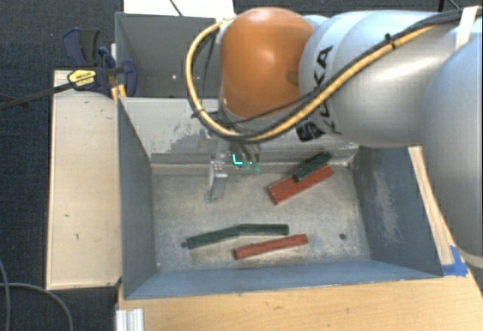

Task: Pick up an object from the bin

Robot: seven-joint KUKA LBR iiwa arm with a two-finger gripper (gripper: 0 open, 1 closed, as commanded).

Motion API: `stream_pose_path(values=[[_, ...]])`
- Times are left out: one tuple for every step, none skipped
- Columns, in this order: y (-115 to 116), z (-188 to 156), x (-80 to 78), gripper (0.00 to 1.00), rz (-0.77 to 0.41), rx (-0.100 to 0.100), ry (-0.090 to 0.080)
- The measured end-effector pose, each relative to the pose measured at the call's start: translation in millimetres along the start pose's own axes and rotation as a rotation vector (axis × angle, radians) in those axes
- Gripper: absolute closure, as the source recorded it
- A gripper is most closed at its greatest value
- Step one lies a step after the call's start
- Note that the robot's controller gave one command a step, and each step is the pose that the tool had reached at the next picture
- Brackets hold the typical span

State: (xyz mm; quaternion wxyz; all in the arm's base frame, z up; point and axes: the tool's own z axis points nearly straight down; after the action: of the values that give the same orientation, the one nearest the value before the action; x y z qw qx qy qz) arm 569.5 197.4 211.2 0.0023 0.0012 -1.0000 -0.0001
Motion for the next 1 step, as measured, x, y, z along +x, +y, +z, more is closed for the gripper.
stream_pose_path(values=[[-69.4,144.2,50.6,0.00,-0.248,0.001,0.001]])
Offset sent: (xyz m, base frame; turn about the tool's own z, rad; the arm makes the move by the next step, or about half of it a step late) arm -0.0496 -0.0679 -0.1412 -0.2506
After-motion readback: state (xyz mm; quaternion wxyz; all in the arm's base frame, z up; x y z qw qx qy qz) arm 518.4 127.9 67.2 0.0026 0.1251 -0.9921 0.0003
